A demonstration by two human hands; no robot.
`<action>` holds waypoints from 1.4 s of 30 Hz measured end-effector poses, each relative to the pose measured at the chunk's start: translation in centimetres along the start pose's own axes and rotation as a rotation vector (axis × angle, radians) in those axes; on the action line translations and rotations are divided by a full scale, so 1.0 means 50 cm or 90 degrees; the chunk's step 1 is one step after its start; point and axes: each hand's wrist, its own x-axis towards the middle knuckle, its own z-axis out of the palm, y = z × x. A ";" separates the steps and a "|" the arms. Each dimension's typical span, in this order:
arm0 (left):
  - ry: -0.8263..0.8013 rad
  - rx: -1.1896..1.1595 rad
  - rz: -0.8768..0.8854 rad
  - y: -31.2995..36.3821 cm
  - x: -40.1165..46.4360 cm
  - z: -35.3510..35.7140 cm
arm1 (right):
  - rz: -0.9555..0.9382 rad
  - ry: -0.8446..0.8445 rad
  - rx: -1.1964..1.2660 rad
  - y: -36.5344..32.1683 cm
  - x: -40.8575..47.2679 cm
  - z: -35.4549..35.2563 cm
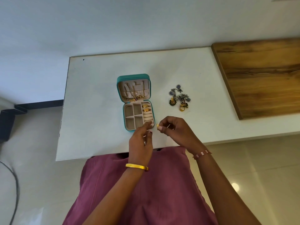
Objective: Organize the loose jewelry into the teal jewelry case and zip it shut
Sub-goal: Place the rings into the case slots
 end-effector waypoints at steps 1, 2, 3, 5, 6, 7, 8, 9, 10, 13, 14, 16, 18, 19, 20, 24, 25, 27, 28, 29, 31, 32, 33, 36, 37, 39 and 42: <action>-0.003 -0.018 -0.019 -0.001 -0.001 -0.006 | -0.001 -0.032 0.025 -0.011 -0.010 0.005; -0.006 -0.040 -0.039 0.000 -0.002 -0.012 | -0.004 -0.059 0.043 -0.021 -0.017 0.011; -0.008 -0.058 -0.056 0.002 -0.002 -0.017 | -0.007 -0.078 0.056 -0.030 -0.021 0.017; 0.002 -0.082 -0.083 0.007 -0.001 -0.028 | -0.010 -0.084 0.066 -0.042 -0.024 0.027; 0.015 -0.094 -0.097 0.009 0.001 -0.033 | -0.012 -0.073 0.066 -0.045 -0.024 0.030; 0.032 -0.105 -0.109 0.009 0.002 -0.038 | -0.014 -0.052 0.066 -0.048 -0.023 0.034; 0.050 -0.113 -0.122 0.008 0.005 -0.042 | -0.018 -0.027 0.066 -0.049 -0.023 0.038; 0.068 -0.119 -0.135 0.007 0.007 -0.045 | -0.022 -0.001 0.067 -0.048 -0.024 0.043; 0.085 -0.124 -0.146 0.006 0.010 -0.047 | -0.026 0.020 0.065 -0.048 -0.024 0.049; 0.111 -0.132 -0.159 0.005 0.010 -0.046 | -0.036 0.058 0.044 -0.044 -0.022 0.070; 0.111 -0.137 -0.158 0.005 0.009 -0.044 | -0.037 0.075 0.041 -0.042 -0.019 0.076; 0.106 -0.152 -0.160 0.003 0.009 -0.042 | -0.037 0.105 0.039 -0.038 -0.012 0.082; 0.100 -0.142 -0.147 -0.004 0.011 -0.044 | -0.042 0.118 0.036 -0.036 -0.002 0.081; 0.101 -0.110 -0.123 -0.009 0.011 -0.047 | -0.046 0.130 0.033 -0.037 0.003 0.078; 0.108 -0.064 -0.086 -0.018 0.012 -0.052 | -0.050 0.149 0.023 -0.036 0.012 0.075; 0.165 0.066 0.027 -0.048 0.017 -0.068 | -0.100 0.241 -0.114 -0.035 0.052 0.062; 0.170 0.086 0.025 -0.051 0.019 -0.068 | -0.120 0.249 -0.164 -0.033 0.063 0.062; 0.151 0.111 -0.005 -0.050 0.021 -0.065 | -0.156 0.246 -0.283 -0.025 0.081 0.065; 0.134 0.112 -0.026 -0.049 0.022 -0.062 | -0.175 0.239 -0.344 -0.021 0.087 0.068; 0.119 0.109 -0.045 -0.049 0.022 -0.059 | -0.193 0.232 -0.399 -0.017 0.091 0.071; 0.107 0.105 -0.059 -0.049 0.023 -0.057 | -0.224 0.231 -0.479 -0.018 0.095 0.079; 0.103 0.104 -0.059 -0.050 0.023 -0.057 | -0.237 0.238 -0.510 -0.019 0.096 0.083; 0.099 0.102 -0.061 -0.049 0.023 -0.057 | -0.247 0.248 -0.537 -0.019 0.096 0.085; 0.097 0.090 -0.065 -0.050 0.022 -0.058 | -0.264 0.254 -0.623 -0.015 0.103 0.092; 0.101 0.085 -0.064 -0.051 0.022 -0.058 | -0.271 0.247 -0.649 -0.015 0.105 0.094; 0.111 0.075 -0.063 -0.054 0.023 -0.058 | -0.286 0.241 -0.689 -0.014 0.109 0.096; 0.117 0.064 -0.064 -0.056 0.023 -0.057 | -0.296 0.254 -0.720 -0.007 0.108 0.096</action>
